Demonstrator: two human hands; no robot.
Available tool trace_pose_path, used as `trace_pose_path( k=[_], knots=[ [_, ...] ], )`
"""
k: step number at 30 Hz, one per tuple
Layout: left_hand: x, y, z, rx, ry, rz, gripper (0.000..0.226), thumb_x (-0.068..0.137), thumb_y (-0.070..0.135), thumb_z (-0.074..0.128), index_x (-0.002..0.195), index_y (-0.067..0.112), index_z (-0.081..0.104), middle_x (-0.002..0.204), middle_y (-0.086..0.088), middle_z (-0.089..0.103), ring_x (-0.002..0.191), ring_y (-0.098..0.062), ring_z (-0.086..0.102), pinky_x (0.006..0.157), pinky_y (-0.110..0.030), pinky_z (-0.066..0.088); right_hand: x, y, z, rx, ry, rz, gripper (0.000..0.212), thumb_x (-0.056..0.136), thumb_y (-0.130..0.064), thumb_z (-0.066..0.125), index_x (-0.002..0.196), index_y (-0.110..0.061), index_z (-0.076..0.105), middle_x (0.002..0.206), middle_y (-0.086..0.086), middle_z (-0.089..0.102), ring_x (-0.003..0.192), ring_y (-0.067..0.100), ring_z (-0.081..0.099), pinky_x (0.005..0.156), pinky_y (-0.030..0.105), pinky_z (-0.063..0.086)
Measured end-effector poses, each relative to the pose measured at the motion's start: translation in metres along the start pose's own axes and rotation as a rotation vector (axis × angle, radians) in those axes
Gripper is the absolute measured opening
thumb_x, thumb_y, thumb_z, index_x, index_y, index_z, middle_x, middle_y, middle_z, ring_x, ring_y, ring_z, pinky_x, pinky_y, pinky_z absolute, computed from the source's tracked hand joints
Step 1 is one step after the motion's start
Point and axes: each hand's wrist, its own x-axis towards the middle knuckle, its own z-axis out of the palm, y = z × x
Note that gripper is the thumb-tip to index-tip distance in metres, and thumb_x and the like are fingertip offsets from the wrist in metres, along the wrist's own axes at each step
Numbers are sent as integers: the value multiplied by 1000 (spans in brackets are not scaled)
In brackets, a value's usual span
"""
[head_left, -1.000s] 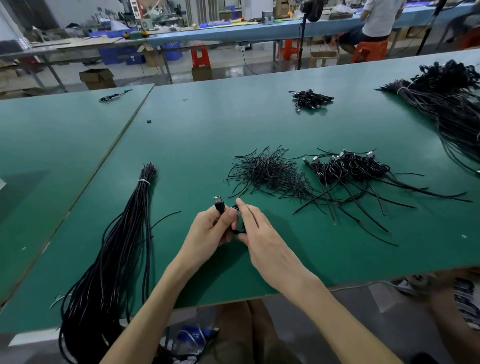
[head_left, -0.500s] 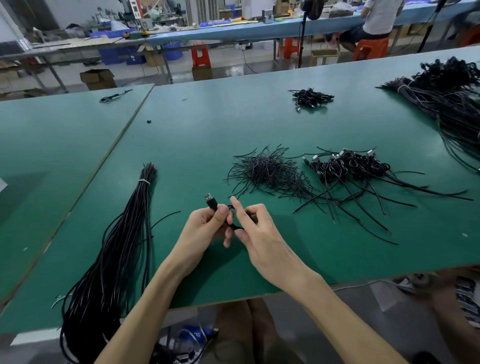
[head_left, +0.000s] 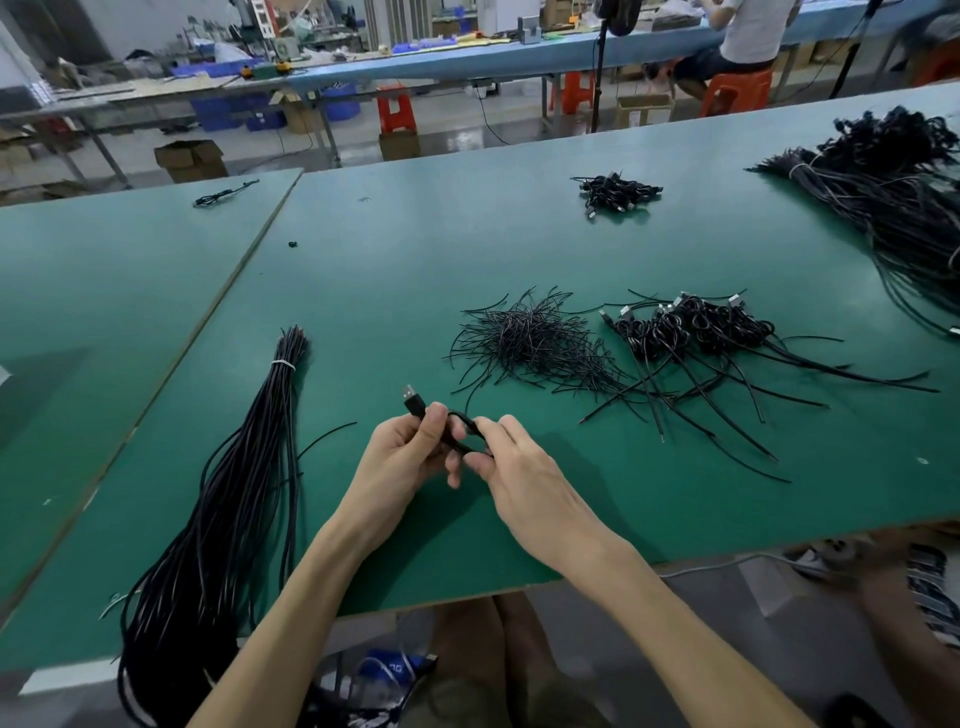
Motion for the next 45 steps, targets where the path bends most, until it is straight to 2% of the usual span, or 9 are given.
trace_pose_path(
  k=[6, 13, 16, 22, 28, 30, 38, 42, 45],
  knots=[
    [1, -3, -3, 17, 22, 12, 53, 89, 55, 72, 102, 4, 77, 73, -17, 65, 71, -27, 67, 79, -31, 58, 1, 1, 0, 36, 27, 12, 33, 110, -27, 41, 139, -13, 49, 108, -1, 45, 85, 20, 57, 80, 44, 51],
    [0, -3, -5, -16, 64, 55, 37, 85, 22, 83, 110, 2, 65, 83, -17, 66, 74, -29, 67, 79, -32, 58, 3, 3, -1, 87, 80, 17, 43, 109, -24, 46, 149, -8, 44, 116, -1, 49, 102, 22, 59, 91, 43, 50],
    [-1, -3, -6, 62, 66, 76, 46, 82, 27, 86, 118, 6, 65, 84, -20, 65, 77, -30, 69, 83, -32, 57, 4, 4, 0, 87, 73, 14, 44, 109, -23, 46, 150, -8, 44, 119, 0, 50, 105, 23, 59, 93, 43, 50],
    [-1, -2, -8, 144, -35, 87, 43, 86, 30, 83, 125, 17, 71, 82, -14, 70, 81, -24, 68, 91, -33, 54, 4, 5, -2, 111, 50, 13, 45, 109, -19, 47, 152, -7, 43, 119, 0, 50, 109, 23, 61, 96, 44, 51],
    [-2, -2, -1, 190, 9, 108, 30, 85, 12, 80, 112, 4, 71, 91, -11, 73, 73, -28, 67, 74, -33, 58, 3, 6, -2, 99, 31, -7, 32, 109, -22, 45, 139, -12, 53, 106, -1, 48, 92, 21, 58, 86, 45, 51],
    [-2, -2, 0, 223, 51, 139, 29, 84, 11, 79, 109, 0, 69, 92, -14, 74, 74, -30, 69, 75, -37, 59, 3, 6, -1, 98, 30, -9, 31, 110, -24, 44, 138, -14, 53, 106, -3, 48, 91, 18, 57, 84, 44, 51],
    [-5, 1, 4, 338, 101, 212, 16, 86, 21, 79, 93, 11, 69, 80, -14, 73, 68, -27, 70, 73, -33, 59, 2, 5, 0, 66, -10, -41, 27, 111, -32, 37, 124, -20, 58, 104, -8, 47, 92, 14, 57, 84, 42, 52],
    [-6, 0, 6, 387, 143, 243, 10, 88, 7, 78, 91, 13, 71, 81, -8, 74, 71, -21, 71, 72, -25, 56, 2, 2, 2, -11, 14, -71, 25, 111, -31, 35, 124, -20, 53, 103, -8, 44, 82, 13, 54, 73, 32, 46],
    [-5, -2, 7, 416, 183, 263, 15, 86, 2, 78, 91, 15, 72, 83, -5, 74, 72, -20, 70, 72, -25, 57, 2, -1, 4, -116, 57, -100, 26, 111, -28, 36, 127, -15, 51, 104, -5, 42, 76, 17, 51, 69, 35, 46]
  ],
)
